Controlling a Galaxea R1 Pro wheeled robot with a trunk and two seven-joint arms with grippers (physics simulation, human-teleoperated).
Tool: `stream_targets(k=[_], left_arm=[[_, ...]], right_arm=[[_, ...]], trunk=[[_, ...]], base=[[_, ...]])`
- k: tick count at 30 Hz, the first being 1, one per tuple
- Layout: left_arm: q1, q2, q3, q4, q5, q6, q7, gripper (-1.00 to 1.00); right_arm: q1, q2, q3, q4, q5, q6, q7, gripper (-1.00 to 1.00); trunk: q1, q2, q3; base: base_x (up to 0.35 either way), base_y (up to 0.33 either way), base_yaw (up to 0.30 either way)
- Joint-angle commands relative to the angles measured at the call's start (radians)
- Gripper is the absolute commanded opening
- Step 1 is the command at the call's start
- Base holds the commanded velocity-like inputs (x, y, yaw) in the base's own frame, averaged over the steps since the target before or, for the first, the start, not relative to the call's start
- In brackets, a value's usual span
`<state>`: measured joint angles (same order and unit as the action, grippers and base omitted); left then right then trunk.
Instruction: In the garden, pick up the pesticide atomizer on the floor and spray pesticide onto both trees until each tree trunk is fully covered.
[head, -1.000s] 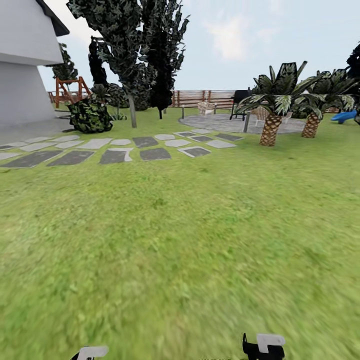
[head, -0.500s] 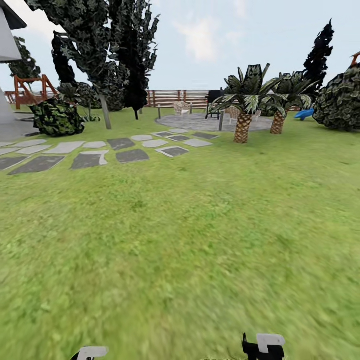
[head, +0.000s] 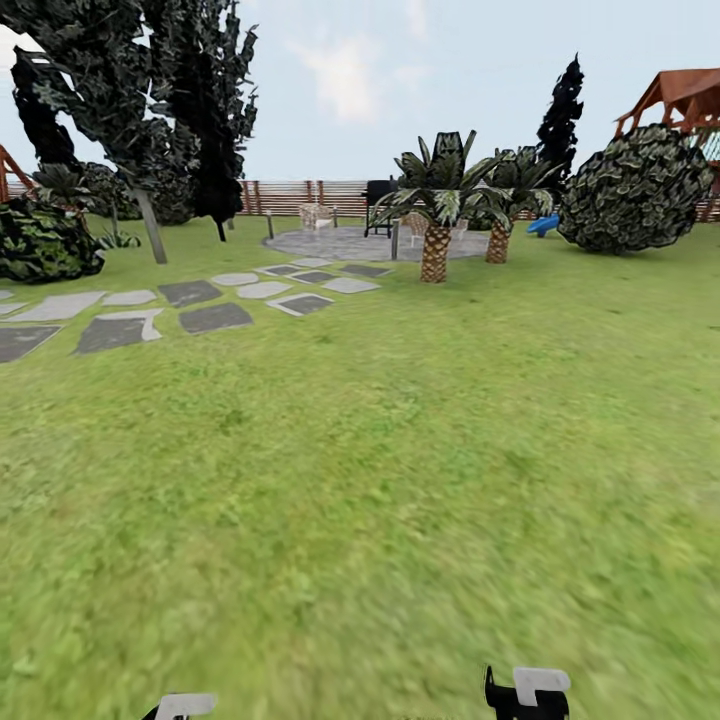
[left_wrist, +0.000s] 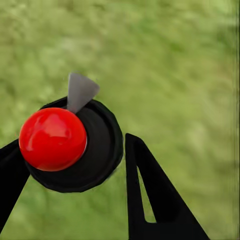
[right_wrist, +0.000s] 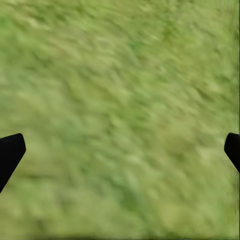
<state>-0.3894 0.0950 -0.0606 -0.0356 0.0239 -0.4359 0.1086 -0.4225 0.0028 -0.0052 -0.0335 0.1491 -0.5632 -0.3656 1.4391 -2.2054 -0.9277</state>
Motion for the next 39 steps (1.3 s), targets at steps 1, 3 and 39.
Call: stream_targets(k=[1,3,39], left_arm=[[0.0,0.0,-0.007,0.0,0.001,-0.003,0.005,-1.0],[0.0,0.0,-0.007,0.0,0.001,-0.003,0.005,-1.0],[0.0,-0.001,-0.007,0.0,0.001,-0.003,0.005,-1.0]], right_arm=[[-0.001,0.0,-0.001,0.001,0.01,0.0,-0.008,1.0],[-0.001,0.0,-0.001,0.001,0.01,0.0,-0.008,1.0],[-0.001,0.0,-0.001,0.001,0.01,0.0,-0.007,1.0]], trunk=[[0.0,0.0,-0.001],[0.0,0.0,-0.002],[0.0,0.0,-0.028]], base=[[0.0,0.0,-0.3],[0.0,0.0,-0.3],[0.0,0.0,-0.284]])
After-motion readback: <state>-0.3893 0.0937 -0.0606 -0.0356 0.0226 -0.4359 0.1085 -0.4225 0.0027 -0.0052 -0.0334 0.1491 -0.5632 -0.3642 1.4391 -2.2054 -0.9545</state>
